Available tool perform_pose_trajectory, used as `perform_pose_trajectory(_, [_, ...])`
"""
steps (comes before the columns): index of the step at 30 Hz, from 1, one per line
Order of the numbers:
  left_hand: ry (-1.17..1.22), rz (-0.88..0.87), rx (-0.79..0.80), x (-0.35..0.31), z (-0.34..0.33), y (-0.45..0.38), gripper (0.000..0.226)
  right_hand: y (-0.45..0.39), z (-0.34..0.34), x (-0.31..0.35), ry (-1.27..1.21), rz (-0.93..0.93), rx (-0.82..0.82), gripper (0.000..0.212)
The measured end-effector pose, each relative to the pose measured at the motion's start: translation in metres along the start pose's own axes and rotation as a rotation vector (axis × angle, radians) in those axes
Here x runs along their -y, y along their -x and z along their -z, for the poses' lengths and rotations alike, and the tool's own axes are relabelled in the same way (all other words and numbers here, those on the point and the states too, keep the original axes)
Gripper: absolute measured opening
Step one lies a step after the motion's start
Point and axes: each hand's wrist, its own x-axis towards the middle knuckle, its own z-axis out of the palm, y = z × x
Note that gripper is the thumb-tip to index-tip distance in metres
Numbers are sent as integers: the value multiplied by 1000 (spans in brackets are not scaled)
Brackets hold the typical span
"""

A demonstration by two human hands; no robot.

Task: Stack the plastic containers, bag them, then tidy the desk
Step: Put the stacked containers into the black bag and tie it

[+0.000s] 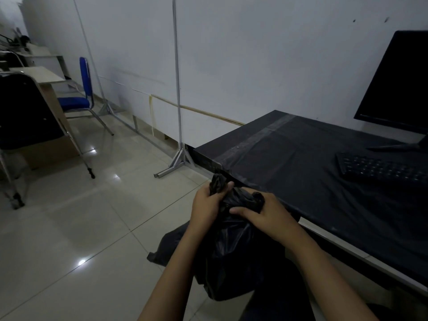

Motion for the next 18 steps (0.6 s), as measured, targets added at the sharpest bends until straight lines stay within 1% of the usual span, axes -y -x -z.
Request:
perform_pose_trajectory(1, [12,37,-21,-2,0,0,37,1,1,1,-9,9,-24,25])
perform_pose_trajectory(2, [-10,74,-65,-2,1,-1,48,1,1,2,-20,17,-41,27])
perform_pose_trajectory(3, [-80,110,-123,-3,1,-2,60,1,0,2,-25,28,-48,27])
perform_pose_trajectory(4, [-158,106,-172,-2,1,-4,66,1,-1,2,-21,42,-45,28])
perform_pose_trajectory(5, [-207,68,-205,-1,1,-3,64,1,-2,2,-21,51,-38,29])
perform_pose_trajectory(6, [-210,-1,-220,0,-1,-2,54,1,-3,1,-35,47,-31,27])
perform_pose_trajectory(8, [-218,-116,-231,-2,-3,2,23,0,-4,1,-87,21,-29,22])
perform_pose_trajectory(9, [-229,-150,-219,-4,-5,5,11,0,-5,1,-105,12,-32,21])
perform_pose_trajectory(10, [-242,-178,-206,-3,-6,6,11,0,-5,1,-115,7,-37,21])
perform_pose_trajectory(12, [-260,-221,-176,-4,-6,10,30,-2,-5,0,-146,3,-53,20])
perform_pose_trajectory(14, [-251,-224,-95,-4,-2,12,47,-3,-5,-1,-214,-16,-81,16])
perform_pose_trajectory(15, [-235,-223,-8,-4,0,12,45,-4,-4,-3,-253,-25,-104,14])
perform_pose_trajectory(16, [-217,-236,107,-4,4,12,33,-5,-2,-5,-293,-34,-129,12])
perform_pose_trajectory(17, [-183,-232,253,-5,8,13,15,-6,0,-7,-320,-42,-150,11])
perform_pose_trajectory(18, [-155,-219,388,-4,12,11,13,-7,2,-9,-333,-48,-157,9])
